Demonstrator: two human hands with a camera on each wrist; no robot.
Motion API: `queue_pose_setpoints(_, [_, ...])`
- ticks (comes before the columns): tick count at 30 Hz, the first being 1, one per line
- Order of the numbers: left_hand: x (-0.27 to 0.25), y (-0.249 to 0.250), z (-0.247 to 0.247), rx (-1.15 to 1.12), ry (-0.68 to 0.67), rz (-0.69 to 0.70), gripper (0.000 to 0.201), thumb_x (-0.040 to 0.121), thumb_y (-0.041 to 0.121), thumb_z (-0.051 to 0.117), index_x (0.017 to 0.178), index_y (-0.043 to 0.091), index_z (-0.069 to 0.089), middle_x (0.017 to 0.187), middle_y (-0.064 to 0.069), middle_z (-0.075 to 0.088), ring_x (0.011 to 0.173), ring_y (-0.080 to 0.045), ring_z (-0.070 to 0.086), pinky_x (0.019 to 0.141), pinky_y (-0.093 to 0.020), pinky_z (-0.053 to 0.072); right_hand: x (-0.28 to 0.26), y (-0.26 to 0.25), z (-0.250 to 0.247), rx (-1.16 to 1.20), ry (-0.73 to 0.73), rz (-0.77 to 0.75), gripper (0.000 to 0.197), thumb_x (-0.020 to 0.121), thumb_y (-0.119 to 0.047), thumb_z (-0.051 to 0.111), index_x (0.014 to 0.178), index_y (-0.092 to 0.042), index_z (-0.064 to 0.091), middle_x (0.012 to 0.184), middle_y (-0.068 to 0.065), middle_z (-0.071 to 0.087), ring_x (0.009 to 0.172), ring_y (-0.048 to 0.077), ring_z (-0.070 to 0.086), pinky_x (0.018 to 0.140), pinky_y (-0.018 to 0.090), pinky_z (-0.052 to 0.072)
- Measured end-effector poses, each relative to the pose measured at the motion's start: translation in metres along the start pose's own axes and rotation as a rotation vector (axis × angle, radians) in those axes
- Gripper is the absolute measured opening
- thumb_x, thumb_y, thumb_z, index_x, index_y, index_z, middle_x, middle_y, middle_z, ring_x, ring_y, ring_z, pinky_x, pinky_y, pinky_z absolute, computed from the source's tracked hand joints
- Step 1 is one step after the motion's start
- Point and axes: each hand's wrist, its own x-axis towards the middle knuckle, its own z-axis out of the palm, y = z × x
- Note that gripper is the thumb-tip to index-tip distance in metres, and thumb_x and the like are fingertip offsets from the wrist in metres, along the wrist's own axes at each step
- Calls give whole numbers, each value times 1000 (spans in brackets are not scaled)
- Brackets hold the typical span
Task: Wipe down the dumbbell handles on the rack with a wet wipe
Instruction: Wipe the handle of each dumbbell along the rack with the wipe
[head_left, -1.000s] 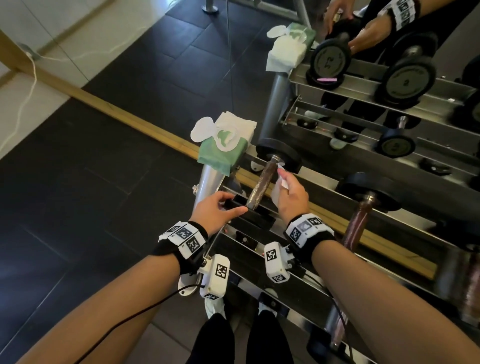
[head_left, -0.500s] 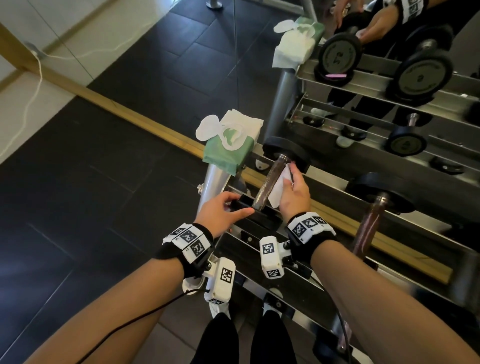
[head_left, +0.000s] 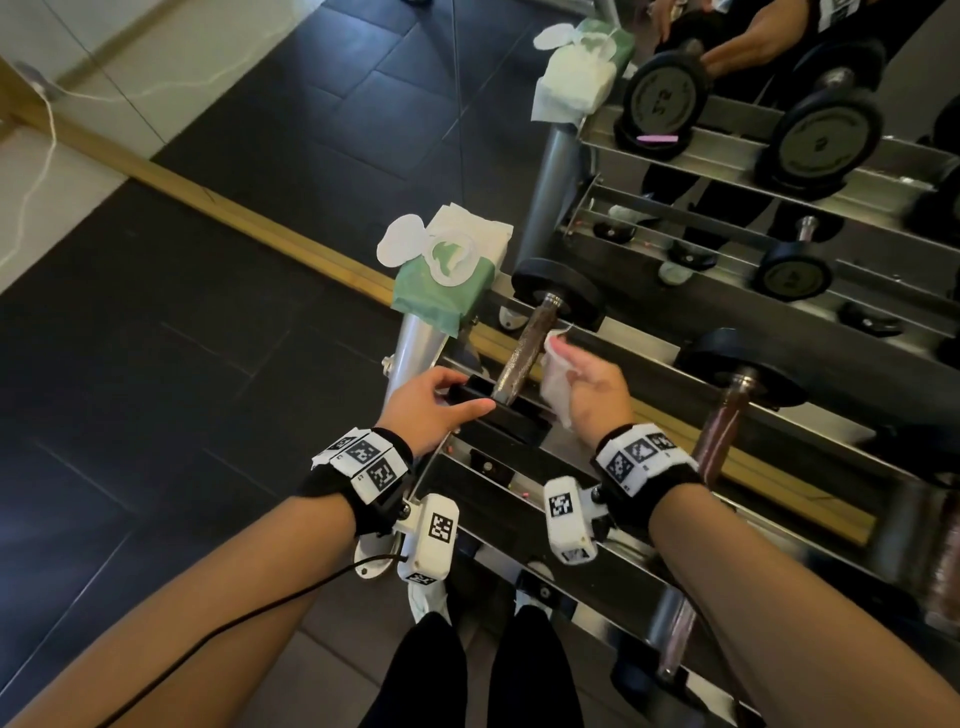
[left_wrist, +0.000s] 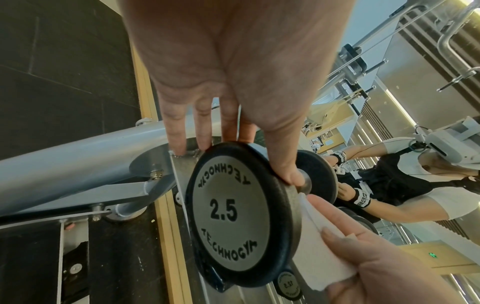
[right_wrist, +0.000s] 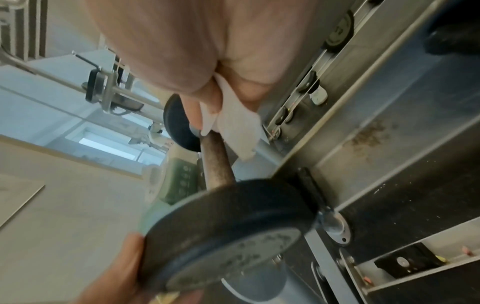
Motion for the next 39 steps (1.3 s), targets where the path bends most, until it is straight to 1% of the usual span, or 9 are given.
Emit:
queue_pose_setpoints(3, [0, -1, 1, -13, 16, -18, 56, 79, 48, 78, 127, 27, 58, 117, 7, 63, 105, -9, 62, 87, -25, 50, 8, -10, 7, -131, 11, -96, 44, 103, -10, 41, 143, -28, 50, 141, -2, 51, 124, 12, 50, 107, 25, 33])
queue_pose_setpoints(7, [0, -1, 2, -16, 35, -14, 58, 78, 46, 79, 128, 25, 59, 116, 8, 64, 101, -7, 61, 83, -21, 47, -1, -3, 20, -147, -100, -64, 51, 103, -9, 36, 144, -39, 43, 120, -18, 44, 87, -17, 49, 80, 5, 33])
queue_pose_setpoints(11, [1, -1, 2, -10, 17, -6, 56, 79, 44, 79, 127, 25, 59, 112, 10, 64, 95, 0, 61, 75, -15, 46, -22, 12, 13, -341, -250, -74, 52, 100, -3, 40, 139, -35, 51, 143, -9, 45, 126, 5, 45, 107, 21, 33])
queue_pose_setpoints(15, [-1, 0, 3, 3, 30, -1, 51, 80, 46, 79, 123, 29, 59, 106, 15, 64, 90, 5, 60, 65, -8, 43, -24, -3, 1, -179, -294, -27, 26, 97, -14, 56, 114, -26, 72, 111, -9, 72, 99, -4, 66, 80, 8, 49])
queue_pose_setpoints(22, [-1, -5, 7, -6, 52, -27, 56, 78, 51, 78, 127, 30, 59, 124, 9, 62, 112, -11, 59, 85, -21, 46, 4, -22, 5, -73, 192, -92, 50, 99, -3, 42, 146, -18, 44, 142, 4, 50, 129, 18, 47, 106, 25, 35])
queue_pose_setpoints(29, [2, -9, 9, 0, 60, -32, 55, 76, 55, 78, 123, 35, 59, 120, 13, 60, 113, -12, 59, 97, -31, 49, 12, -6, 29, 121, 22, 108, 48, 100, -1, 40, 139, -25, 55, 144, 11, 52, 125, 27, 55, 112, 45, 39])
queue_pose_setpoints(31, [3, -11, 9, -16, 59, -33, 55, 75, 55, 79, 122, 36, 59, 121, 13, 61, 114, -12, 59, 101, -34, 49, 11, -1, 26, 204, 0, 166, 41, 100, -2, 42, 123, -24, 69, 138, 12, 58, 109, 23, 65, 102, 43, 48])
queue_pose_setpoints(35, [2, -11, 8, -25, 43, -26, 48, 76, 54, 79, 117, 41, 56, 123, 12, 62, 114, -11, 60, 103, -37, 49, -3, 9, 15, 37, -122, 94, 55, 95, 2, 43, 139, -29, 53, 136, 1, 59, 122, 18, 57, 111, 44, 41])
queue_pose_setpoints(39, [1, -10, 8, -13, 35, -34, 51, 77, 55, 77, 121, 40, 56, 128, 9, 61, 117, -12, 59, 103, -38, 49, -7, 12, 2, 79, -130, 91, 42, 90, -7, 60, 116, -39, 65, 126, 2, 66, 113, 18, 64, 103, 40, 47])
